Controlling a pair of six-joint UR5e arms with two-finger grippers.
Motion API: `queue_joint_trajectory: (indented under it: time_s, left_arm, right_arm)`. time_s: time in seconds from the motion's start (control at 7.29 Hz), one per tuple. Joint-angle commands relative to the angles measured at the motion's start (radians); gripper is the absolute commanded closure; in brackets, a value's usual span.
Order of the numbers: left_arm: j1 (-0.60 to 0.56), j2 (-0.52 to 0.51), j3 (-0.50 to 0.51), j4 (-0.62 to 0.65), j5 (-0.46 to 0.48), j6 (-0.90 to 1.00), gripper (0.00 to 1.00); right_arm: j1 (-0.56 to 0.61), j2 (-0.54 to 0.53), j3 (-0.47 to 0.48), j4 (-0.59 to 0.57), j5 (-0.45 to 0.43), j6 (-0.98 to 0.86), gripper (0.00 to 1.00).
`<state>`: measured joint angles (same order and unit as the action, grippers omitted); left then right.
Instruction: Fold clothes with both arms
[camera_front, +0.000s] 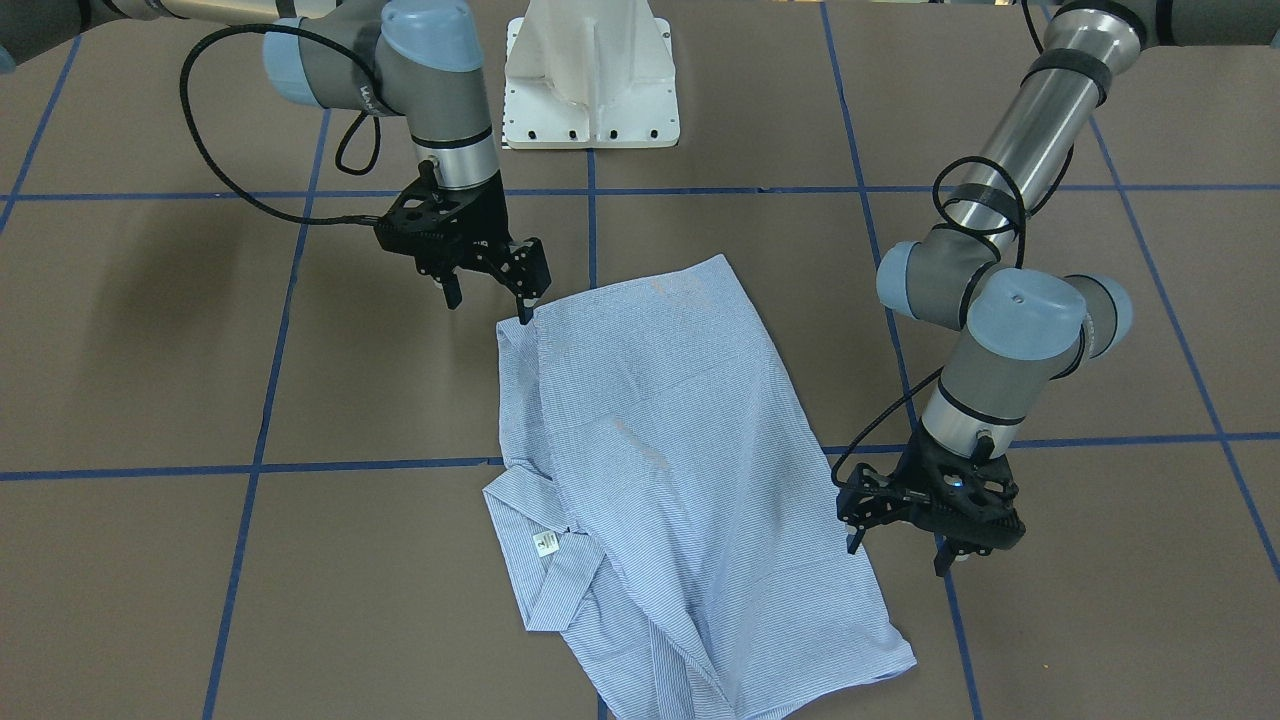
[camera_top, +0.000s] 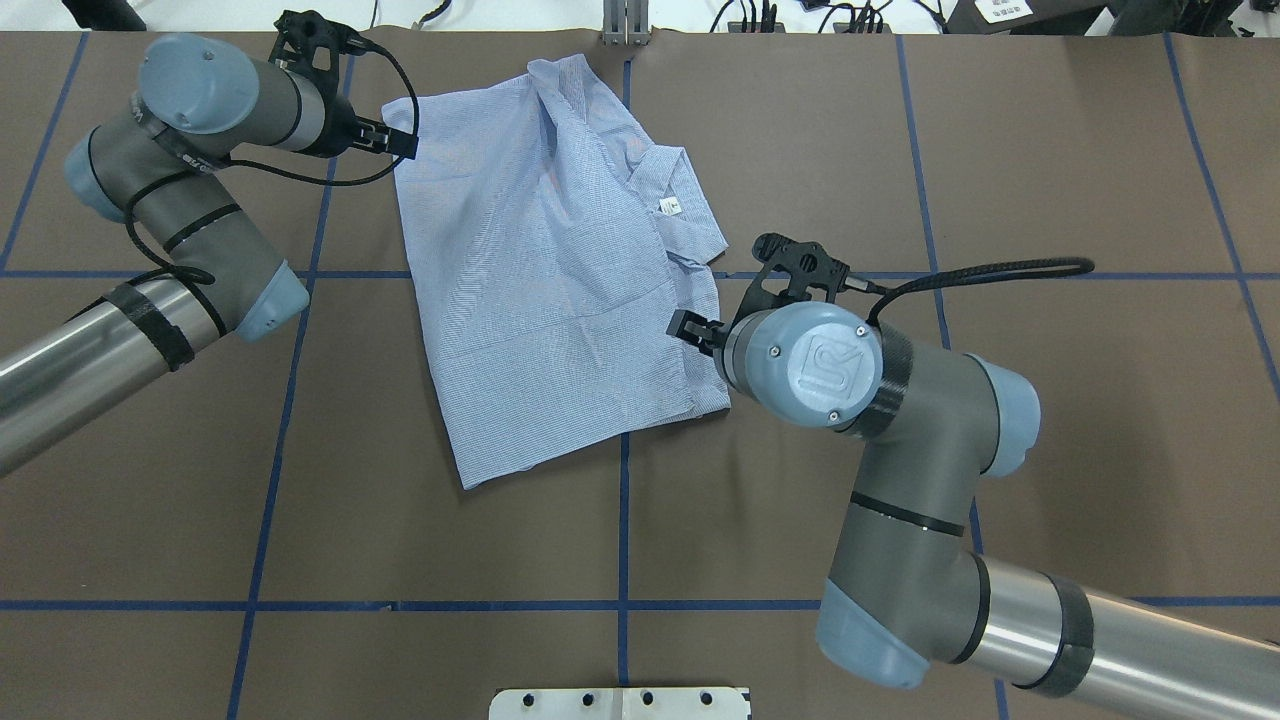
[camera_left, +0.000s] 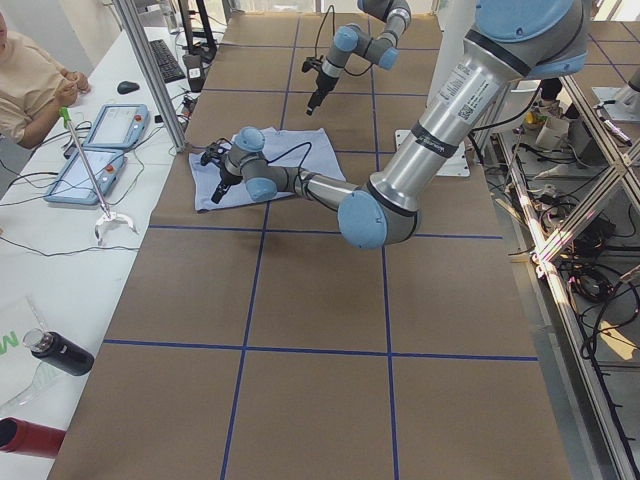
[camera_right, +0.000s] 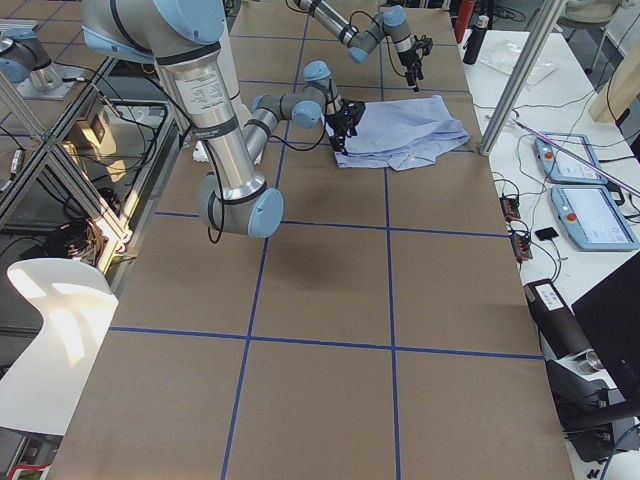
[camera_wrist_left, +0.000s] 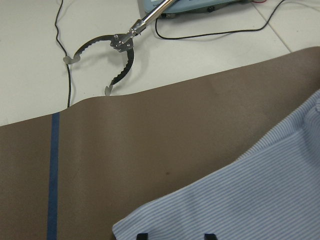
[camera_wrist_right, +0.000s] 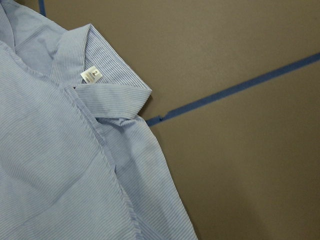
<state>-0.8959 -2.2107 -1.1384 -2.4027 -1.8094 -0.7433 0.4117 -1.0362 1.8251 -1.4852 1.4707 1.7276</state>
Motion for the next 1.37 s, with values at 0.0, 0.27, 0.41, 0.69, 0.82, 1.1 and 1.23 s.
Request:
queue_joint_trajectory:
  time_s: [0.0, 0.27, 0.41, 0.69, 0.82, 1.1, 1.23]
  left_arm:
    - [0.003, 0.017, -0.020, -0.001, -0.002, -0.007, 0.00]
    - [0.006, 0.019, -0.021, -0.001, -0.001, -0.007, 0.00]
    - [0.006, 0.037, -0.024, -0.001, -0.001, -0.007, 0.00]
    - [0.008, 0.075, -0.066, -0.001, -0.001, -0.007, 0.00]
    - [0.008, 0.075, -0.067, -0.001, -0.002, -0.007, 0.00]
    - [0.008, 0.075, -0.067, -0.001, -0.002, -0.007, 0.00]
    - [0.008, 0.075, -0.067, -0.001, -0.002, -0.007, 0.00]
  right_arm:
    - [-0.091, 0.001, -0.015, -0.007, -0.102, 0.122, 0.02]
    - [-0.106, 0.025, -0.078, -0.003, -0.153, 0.122, 0.03]
    - [-0.106, 0.063, -0.125, -0.001, -0.171, 0.121, 0.03]
    - [-0.106, 0.081, -0.171, -0.001, -0.182, 0.110, 0.04]
    - [-0.106, 0.085, -0.191, -0.001, -0.187, 0.110, 0.18]
    - [-0.108, 0.090, -0.201, -0.006, -0.188, 0.113, 0.26]
    - [-0.110, 0.097, -0.217, -0.006, -0.188, 0.113, 0.28]
